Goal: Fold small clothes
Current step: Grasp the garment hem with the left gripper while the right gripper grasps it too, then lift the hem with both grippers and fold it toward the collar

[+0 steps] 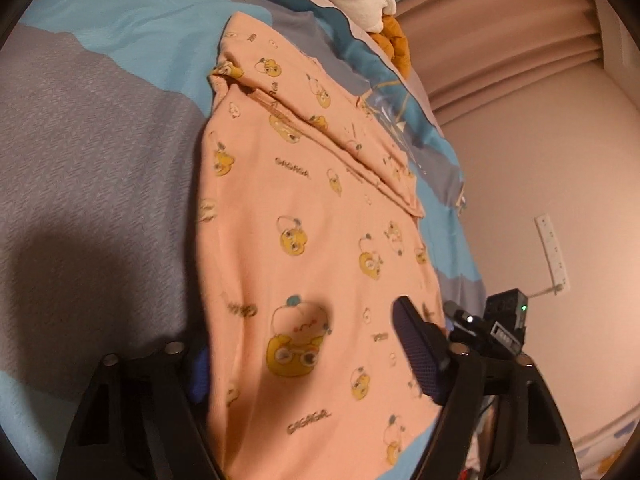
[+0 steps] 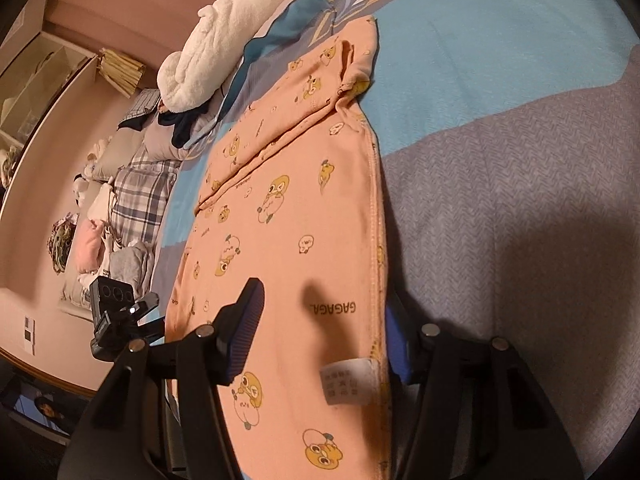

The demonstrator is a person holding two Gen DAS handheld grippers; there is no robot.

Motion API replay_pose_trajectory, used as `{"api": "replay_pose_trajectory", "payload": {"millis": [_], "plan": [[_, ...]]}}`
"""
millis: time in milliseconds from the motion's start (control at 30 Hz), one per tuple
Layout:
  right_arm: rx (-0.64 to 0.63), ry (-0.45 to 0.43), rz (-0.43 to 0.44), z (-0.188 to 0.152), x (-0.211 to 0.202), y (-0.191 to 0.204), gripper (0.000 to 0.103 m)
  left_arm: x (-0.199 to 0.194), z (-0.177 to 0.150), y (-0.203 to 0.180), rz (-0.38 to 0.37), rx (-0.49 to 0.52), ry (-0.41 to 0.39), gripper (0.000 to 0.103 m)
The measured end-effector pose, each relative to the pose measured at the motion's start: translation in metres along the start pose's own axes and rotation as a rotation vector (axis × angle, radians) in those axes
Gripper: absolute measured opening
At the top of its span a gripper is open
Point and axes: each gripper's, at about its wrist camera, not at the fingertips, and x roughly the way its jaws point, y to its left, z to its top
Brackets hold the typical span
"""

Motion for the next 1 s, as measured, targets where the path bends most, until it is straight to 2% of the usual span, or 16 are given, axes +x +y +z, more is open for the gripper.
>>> {"api": "replay_pose_trajectory", "payload": {"millis": [100, 200, 433, 500, 533, 600, 633, 700, 800, 900, 1000], "plan": [[-0.019, 0.027, -0.001, -0.009, -0.004, 0.000, 0.047, -0.006, -0.012, 0.004, 0.006, 0.001, 0.009, 0.060], [-0.020, 0.045, 0.011, -0.022, -0.009, -0.002, 0.044, -0.015, -0.023, 0.010, -0.004, -0.015, 0.007, 0.055], [-0.017, 0.093, 0.037, -0.057, -0.019, 0.004, 0.043, -0.025, -0.055, 0.007, -0.027, -0.004, 0.017, 0.054], [-0.015, 0.092, 0.047, -0.064, -0.021, 0.005, 0.042, -0.026, -0.059, 0.005, -0.020, -0.006, 0.016, 0.041], [-0.011, 0.085, 0.049, -0.067, -0.021, 0.005, 0.041, -0.027, -0.063, 0.005, -0.013, -0.012, 0.015, 0.037], [-0.001, 0.070, 0.039, -0.071, -0.022, 0.004, 0.032, -0.026, -0.066, 0.006, -0.003, -0.026, 0.004, 0.024], [0.004, 0.064, 0.033, -0.072, -0.021, 0.004, 0.029, -0.026, -0.067, 0.007, 0.004, -0.036, -0.002, 0.021], [0.013, 0.058, 0.014, -0.073, -0.020, 0.002, 0.017, -0.027, -0.068, 0.012, 0.018, -0.067, -0.017, 0.007], [0.027, 0.054, 0.000, -0.072, -0.021, -0.003, 0.007, -0.029, -0.065, 0.017, 0.022, -0.101, -0.032, 0.004], [0.026, 0.048, 0.017, -0.071, -0.025, -0.002, 0.007, -0.035, -0.064, 0.013, -0.013, -0.090, -0.054, 0.003], [0.017, 0.025, 0.074, -0.071, -0.030, 0.005, 0.006, -0.045, -0.059, 0.006, -0.064, -0.080, -0.093, 0.003]]}}
